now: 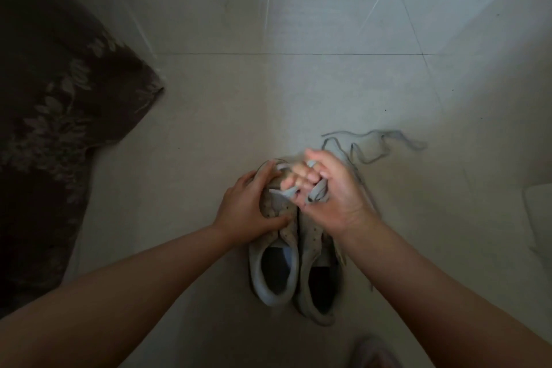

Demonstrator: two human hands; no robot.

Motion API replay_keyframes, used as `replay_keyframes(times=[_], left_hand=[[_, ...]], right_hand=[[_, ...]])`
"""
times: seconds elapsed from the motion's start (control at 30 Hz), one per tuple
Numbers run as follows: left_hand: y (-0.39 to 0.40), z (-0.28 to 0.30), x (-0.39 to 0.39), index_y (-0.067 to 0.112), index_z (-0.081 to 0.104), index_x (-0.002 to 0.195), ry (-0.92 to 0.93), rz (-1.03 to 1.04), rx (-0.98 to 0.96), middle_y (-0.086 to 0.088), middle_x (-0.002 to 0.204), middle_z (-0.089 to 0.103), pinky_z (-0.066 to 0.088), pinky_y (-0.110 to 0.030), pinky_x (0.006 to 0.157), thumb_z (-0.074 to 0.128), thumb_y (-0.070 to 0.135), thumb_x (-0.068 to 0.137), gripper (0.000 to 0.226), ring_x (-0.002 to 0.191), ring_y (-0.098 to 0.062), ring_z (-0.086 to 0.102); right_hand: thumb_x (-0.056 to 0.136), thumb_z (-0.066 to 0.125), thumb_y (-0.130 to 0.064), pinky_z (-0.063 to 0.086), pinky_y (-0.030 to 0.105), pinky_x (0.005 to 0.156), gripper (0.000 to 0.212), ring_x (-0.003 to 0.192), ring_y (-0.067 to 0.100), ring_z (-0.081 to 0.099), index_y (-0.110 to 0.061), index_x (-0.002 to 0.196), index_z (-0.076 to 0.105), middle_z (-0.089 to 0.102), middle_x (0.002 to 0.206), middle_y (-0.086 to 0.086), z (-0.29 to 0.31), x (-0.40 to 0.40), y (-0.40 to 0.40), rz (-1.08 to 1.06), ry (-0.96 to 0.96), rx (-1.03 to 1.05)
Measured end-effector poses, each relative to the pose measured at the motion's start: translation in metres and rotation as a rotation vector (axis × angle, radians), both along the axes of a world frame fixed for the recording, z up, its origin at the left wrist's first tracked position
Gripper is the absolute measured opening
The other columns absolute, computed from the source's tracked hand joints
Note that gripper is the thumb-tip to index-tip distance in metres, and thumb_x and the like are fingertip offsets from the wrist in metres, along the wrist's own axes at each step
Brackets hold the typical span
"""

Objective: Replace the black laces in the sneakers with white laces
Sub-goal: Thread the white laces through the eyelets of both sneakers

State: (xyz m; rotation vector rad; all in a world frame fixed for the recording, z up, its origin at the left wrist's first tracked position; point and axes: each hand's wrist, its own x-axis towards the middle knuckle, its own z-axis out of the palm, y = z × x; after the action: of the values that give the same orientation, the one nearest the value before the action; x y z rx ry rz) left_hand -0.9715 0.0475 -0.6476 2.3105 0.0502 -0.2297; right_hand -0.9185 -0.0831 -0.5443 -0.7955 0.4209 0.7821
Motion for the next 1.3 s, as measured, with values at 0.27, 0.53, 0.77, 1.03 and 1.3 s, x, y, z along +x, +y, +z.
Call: replay_keyframes(times=[0.27, 0.53, 0.77, 1.03, 1.3], left_hand=[[0.0, -0.005, 0.005, 0.024, 0.028, 0.147, 0.0, 0.031, -0.051, 0.009, 0.136, 0.052, 0.041, -0.033, 0.1, 0.061, 0.067, 0.057, 0.106, 0.127, -0.016, 0.043], [-0.001, -0.005, 0.004, 0.023, 0.027, 0.147, -0.019, 0.007, -0.055, 0.013, 0.134, 0.054, 0.04, -0.034, 0.103, 0.059, 0.063, 0.058, 0.103, 0.126, -0.011, 0.043], [0.002, -0.006, 0.004, 0.021, 0.027, 0.147, -0.049, 0.006, -0.01, 0.017, 0.134, 0.053, 0.041, -0.034, 0.102, 0.057, 0.069, 0.059, 0.105, 0.126, -0.01, 0.043], [0.002, -0.016, 0.002, 0.023, 0.025, 0.148, -0.046, 0.029, -0.061, 0.015, 0.137, 0.049, 0.041, -0.036, 0.103, 0.065, 0.061, 0.059, 0.105, 0.129, -0.009, 0.042], [-0.009, -0.02, -0.009, 0.028, 0.017, 0.15, 0.089, 0.171, -0.205, -0.002, 0.156, 0.016, 0.017, -0.023, 0.113, 0.067, 0.064, 0.06, 0.109, 0.144, -0.009, 0.011]], right_hand=[[0.095, 0.045, -0.017, 0.024, 0.015, 0.029, 0.034, 0.035, 0.006, 0.032, -0.013, 0.062, 0.041, 0.046, 0.058, 0.005, -0.02, 0.013, -0.001, 0.173, 0.085, -0.314], [0.074, 0.068, -0.057, 0.033, 0.026, 0.052, 0.044, 0.06, 0.012, 0.052, -0.023, 0.06, 0.044, 0.045, 0.057, -0.008, -0.045, -0.006, -0.02, 0.998, -0.716, -1.295], [0.09, 0.055, -0.038, 0.033, 0.027, 0.062, 0.038, 0.07, 0.018, 0.049, -0.018, 0.06, 0.044, 0.044, 0.062, -0.001, -0.021, 0.004, -0.012, 1.253, -0.912, -1.34], [0.084, 0.061, -0.022, 0.032, 0.028, 0.057, 0.041, 0.052, 0.005, 0.037, -0.02, 0.048, 0.041, 0.037, 0.051, -0.008, -0.021, 0.003, -0.034, 1.048, -0.92, -0.927], [0.093, 0.053, -0.032, 0.035, 0.03, 0.057, 0.03, 0.062, 0.012, 0.049, -0.018, 0.067, 0.048, 0.05, 0.064, -0.004, -0.054, -0.013, -0.047, 1.03, -0.832, -1.16]])
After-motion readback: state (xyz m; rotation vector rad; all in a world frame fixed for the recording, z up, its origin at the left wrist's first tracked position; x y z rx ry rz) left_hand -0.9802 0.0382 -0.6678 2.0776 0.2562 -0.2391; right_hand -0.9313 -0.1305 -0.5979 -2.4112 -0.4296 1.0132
